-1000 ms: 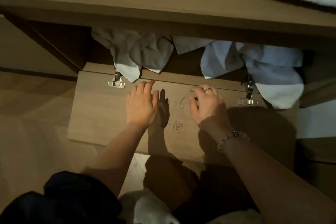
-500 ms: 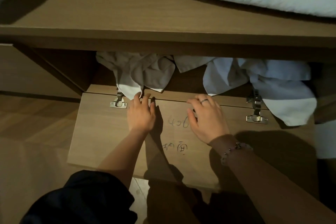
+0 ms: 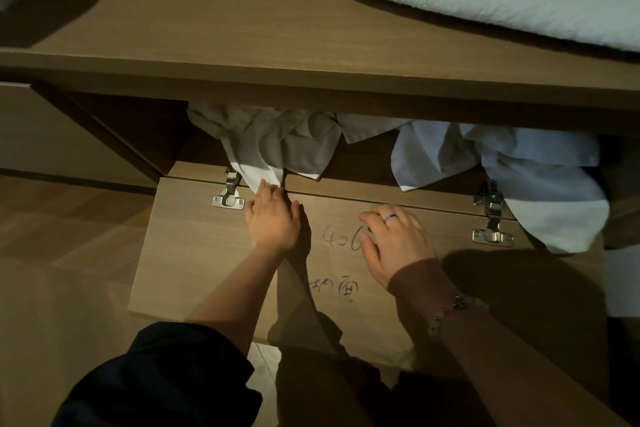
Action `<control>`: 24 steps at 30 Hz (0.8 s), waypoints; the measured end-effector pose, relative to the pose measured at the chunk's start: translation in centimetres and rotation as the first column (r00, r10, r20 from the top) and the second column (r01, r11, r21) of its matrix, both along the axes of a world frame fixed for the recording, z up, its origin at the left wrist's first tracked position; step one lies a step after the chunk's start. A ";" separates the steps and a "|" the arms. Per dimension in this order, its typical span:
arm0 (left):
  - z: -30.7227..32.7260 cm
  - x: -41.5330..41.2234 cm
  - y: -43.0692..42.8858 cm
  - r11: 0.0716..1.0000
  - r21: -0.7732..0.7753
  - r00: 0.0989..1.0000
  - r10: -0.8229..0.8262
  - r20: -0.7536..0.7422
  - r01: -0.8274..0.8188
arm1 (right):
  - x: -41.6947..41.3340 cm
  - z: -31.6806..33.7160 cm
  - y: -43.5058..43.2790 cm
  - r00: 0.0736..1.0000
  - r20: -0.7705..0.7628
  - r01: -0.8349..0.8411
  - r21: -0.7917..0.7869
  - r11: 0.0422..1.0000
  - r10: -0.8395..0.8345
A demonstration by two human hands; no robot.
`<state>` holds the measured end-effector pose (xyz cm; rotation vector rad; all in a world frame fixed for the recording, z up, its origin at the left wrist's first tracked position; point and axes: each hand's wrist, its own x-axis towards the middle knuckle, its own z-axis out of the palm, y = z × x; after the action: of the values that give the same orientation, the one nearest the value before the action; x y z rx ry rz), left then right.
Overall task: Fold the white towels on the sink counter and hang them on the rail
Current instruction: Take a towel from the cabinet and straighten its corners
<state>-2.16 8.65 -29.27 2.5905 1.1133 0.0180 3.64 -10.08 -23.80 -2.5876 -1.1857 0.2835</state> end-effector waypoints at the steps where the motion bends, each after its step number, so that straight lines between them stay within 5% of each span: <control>1: 0.0 0.1 -0.1 1.000 0.012 1.000 -0.016 0.012 0.016 | 0.0 0.0 0.1 1.000 -0.017 -0.012 -0.008 1.000 0.012; 6: -0.6 -0.2 -1.7 0.994 0.011 0.984 -0.105 0.142 0.104 | -0.1 -0.2 0.5 0.999 -0.026 -0.029 0.006 1.000 0.030; 14: -1.7 -3.4 -4.1 0.964 -0.221 0.946 -0.075 0.315 0.150 | -0.3 -1.0 0.3 1.000 0.000 0.008 0.047 0.999 -0.008; 18: -0.5 -2.0 -3.5 0.957 -0.289 0.912 0.148 0.382 -0.035 | -0.3 -1.1 0.2 0.999 -0.025 0.040 0.064 0.997 -0.039; 24: -0.3 0.1 -2.4 0.902 -0.355 0.897 0.351 0.268 -0.246 | -0.3 -0.9 0.3 0.999 -0.051 0.010 0.050 0.999 -0.008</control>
<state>-2.07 6.30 -29.60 2.0219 1.2627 0.3059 3.34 -9.82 -24.73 -2.5269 -1.1487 0.3125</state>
